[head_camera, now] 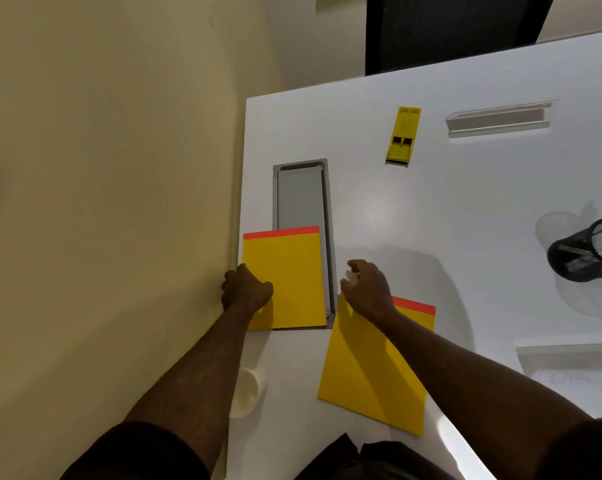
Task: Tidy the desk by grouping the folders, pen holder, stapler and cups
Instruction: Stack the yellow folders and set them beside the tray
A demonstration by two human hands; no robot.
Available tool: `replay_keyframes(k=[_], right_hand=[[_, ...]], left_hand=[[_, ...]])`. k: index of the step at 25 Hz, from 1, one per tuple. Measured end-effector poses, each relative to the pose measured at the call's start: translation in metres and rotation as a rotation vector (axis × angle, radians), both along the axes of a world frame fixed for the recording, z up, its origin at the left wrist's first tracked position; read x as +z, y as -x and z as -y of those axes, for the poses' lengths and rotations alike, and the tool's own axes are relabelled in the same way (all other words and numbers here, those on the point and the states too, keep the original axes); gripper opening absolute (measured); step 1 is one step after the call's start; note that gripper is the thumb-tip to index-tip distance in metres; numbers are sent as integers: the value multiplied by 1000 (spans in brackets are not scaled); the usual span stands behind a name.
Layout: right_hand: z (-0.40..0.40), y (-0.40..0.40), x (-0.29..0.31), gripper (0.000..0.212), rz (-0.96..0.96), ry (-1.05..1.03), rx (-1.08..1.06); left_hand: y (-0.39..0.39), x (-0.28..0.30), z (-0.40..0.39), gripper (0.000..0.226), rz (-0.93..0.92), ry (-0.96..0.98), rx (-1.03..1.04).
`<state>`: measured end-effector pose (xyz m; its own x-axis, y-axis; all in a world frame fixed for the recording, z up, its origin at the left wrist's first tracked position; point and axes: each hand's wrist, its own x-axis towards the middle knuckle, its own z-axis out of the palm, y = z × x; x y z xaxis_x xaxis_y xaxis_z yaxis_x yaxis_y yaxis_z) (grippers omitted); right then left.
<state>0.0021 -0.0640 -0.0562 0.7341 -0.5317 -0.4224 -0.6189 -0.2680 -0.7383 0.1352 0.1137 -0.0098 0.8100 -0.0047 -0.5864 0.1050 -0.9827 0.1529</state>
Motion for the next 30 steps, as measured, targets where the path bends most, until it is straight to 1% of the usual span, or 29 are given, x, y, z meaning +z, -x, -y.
replay_keyframes(k=[2,4,5,6,9,11,13,15,18,19,21,22,24,27,29,30], right_hand=[[14,21,-1,44,8,91,-82],[25,45,-1,42,7,159,-153],[29,57,-1,42,-1,186,-187],[31,68,1,41,-17,209,-221],[30,97,1,46,-81,254,-308],[27,111,2,51,-130,250,-348],[23,120,3,54,-167,239,-378],[20,130,3,55,-192,210,-407],[9,139,2,55,-240,95,-490],[5,140,-2,53,-264,54,-531],[0,140,-3,41,-298,-13,-597],[1,139,-1,33,-294,-62,-629],[8,138,4,19,-266,-152,-667],[20,138,5,24,-230,-182,-693],[23,133,12,20,-189,-195,-724],[24,128,19,23,-153,-230,-743]], left_hand=[[11,5,13,57,94,-13,-124],[30,9,30,35,99,79,-202],[42,9,37,23,69,109,-227],[53,8,44,21,28,113,-248],[86,-3,53,28,-170,71,-329],[102,-10,50,38,-214,50,-334],[114,-13,46,37,-184,63,-318],[125,-12,44,28,-142,101,-291],[140,-14,43,24,-126,170,-216],[145,-15,43,25,-135,197,-176],[152,-17,43,18,-174,244,-119],[153,-20,42,15,-192,261,-93],[153,-24,41,19,-210,318,-11],[147,-20,43,8,-195,449,59],[139,-14,47,7,-193,520,87],[133,-11,49,7,-192,560,107]])
